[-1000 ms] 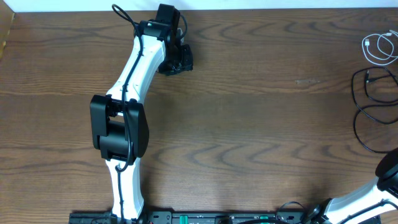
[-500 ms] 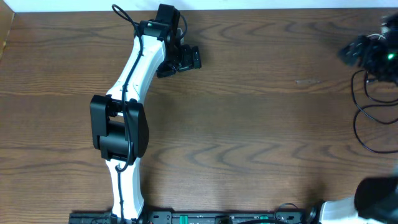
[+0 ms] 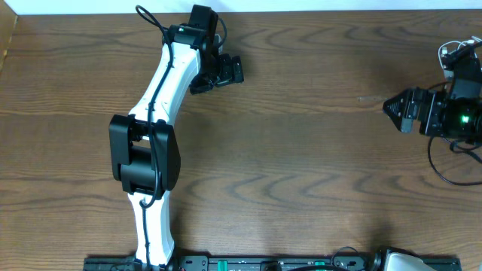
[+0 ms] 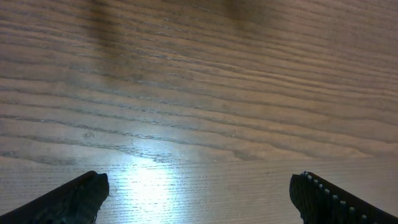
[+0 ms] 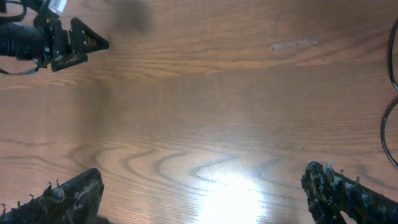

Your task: Untangle cables

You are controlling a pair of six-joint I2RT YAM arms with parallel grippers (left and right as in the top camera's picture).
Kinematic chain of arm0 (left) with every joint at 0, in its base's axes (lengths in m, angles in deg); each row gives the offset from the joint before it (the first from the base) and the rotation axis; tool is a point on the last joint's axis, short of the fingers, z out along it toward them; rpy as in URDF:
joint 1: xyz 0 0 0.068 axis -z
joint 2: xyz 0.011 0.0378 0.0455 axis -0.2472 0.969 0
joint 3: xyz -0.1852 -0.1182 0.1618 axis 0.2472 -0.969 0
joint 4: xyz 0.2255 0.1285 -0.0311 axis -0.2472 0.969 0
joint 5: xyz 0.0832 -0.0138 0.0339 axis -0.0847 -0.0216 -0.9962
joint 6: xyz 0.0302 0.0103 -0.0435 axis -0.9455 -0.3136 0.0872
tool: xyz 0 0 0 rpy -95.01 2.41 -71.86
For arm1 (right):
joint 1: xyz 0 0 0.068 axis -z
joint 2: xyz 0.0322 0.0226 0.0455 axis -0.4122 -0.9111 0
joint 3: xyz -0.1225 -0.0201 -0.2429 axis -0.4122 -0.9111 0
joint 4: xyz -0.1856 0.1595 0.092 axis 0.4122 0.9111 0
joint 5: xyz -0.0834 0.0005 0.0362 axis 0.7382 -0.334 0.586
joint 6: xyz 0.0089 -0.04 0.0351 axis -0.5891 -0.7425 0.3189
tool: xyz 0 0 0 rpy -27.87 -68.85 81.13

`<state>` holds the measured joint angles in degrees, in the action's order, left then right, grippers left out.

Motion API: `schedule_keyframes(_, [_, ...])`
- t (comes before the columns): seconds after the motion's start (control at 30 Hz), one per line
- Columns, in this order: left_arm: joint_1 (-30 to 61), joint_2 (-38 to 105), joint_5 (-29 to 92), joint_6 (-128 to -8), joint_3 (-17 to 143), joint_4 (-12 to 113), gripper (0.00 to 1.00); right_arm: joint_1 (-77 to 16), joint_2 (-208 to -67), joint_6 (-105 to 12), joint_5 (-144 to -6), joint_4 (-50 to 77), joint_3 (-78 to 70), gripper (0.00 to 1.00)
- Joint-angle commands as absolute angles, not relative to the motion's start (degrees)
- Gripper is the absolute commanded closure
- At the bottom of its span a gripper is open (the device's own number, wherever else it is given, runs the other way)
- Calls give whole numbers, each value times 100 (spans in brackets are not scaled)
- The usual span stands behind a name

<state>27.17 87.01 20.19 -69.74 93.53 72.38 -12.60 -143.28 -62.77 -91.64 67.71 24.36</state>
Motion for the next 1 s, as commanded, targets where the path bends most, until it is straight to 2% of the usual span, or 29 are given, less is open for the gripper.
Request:
schedule_keyframes(0.0, [2724,8771,1979,-6963,9320,7249,2,-1279,-14267,-6340,-9129,6854,2441,1])
schedule_keyframes(0.23, [2724,8771,1979,-6963,9320,7249,2,-1282,-14250,-6371,-8602,6950,2439,1])
schedule_keyframes(0.4, [2724,8771,1979,-6963,9320,7249,2,-1284,-13961,-7129,-9197,6780,2439,1])
schedule_keyframes(0.5, [2724,8771,1979,-6963,9320,7249,2,-1310,-13585,-7201,-9168,6489,2345,1])
schedule_keyframes(0.63, [2724,8771,1979,-6963,9320,7249,2,-1583,-12816,-7195,-8620,5387,1433,1])
schedule_keyframes(0.7, [2724,8771,1982,-6963,9320,7249,2,-1773,-12267,-7195,-8364,4528,616,1])
schedule_keyframes(0.73, [2724,8771,1979,-6963,9320,7249,2,-1896,-11747,-7164,-8178,3709,-193,1])
schedule_keyframes(0.97, [2724,8771,1982,-6963,9320,7249,2,-2138,-9821,-5617,-7173,1516,-2973,1])
